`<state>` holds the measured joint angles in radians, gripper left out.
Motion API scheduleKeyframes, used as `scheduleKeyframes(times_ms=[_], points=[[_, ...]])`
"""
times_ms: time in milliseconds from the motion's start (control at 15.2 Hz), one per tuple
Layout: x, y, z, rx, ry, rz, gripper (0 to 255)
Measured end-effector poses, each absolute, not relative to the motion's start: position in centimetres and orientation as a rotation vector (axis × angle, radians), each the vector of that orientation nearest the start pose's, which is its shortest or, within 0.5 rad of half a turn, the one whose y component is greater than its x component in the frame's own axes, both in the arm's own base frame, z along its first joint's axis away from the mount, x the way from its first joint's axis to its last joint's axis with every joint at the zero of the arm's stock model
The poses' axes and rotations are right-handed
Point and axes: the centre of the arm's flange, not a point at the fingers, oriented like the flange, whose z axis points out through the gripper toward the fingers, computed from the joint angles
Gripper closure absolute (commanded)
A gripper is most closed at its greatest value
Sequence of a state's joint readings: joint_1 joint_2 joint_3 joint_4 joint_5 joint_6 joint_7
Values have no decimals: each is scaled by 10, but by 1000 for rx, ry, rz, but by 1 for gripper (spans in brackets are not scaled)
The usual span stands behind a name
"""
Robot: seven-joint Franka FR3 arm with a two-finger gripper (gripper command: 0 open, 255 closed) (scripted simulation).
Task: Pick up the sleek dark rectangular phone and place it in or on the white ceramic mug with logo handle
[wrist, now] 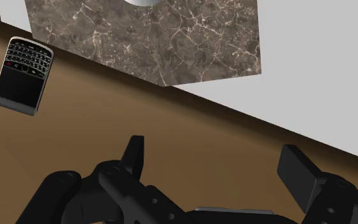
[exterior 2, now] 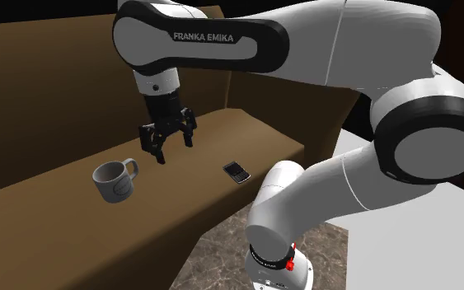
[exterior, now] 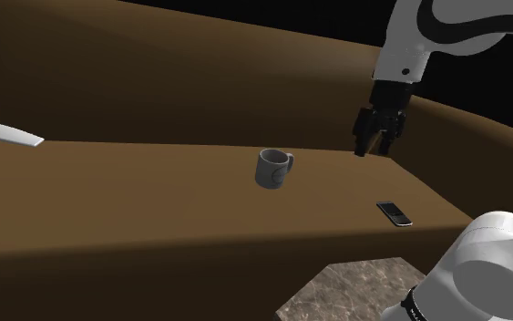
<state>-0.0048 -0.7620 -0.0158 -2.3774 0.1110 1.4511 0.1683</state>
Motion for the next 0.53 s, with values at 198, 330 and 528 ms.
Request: scheduleKeyframes(times_ms=[198,330,528], points=[[294,-6,554,-3013,285,250,0],[288,-20,540,-3018,305,231,0],[276,-48,513,-3026,338,200,0]])
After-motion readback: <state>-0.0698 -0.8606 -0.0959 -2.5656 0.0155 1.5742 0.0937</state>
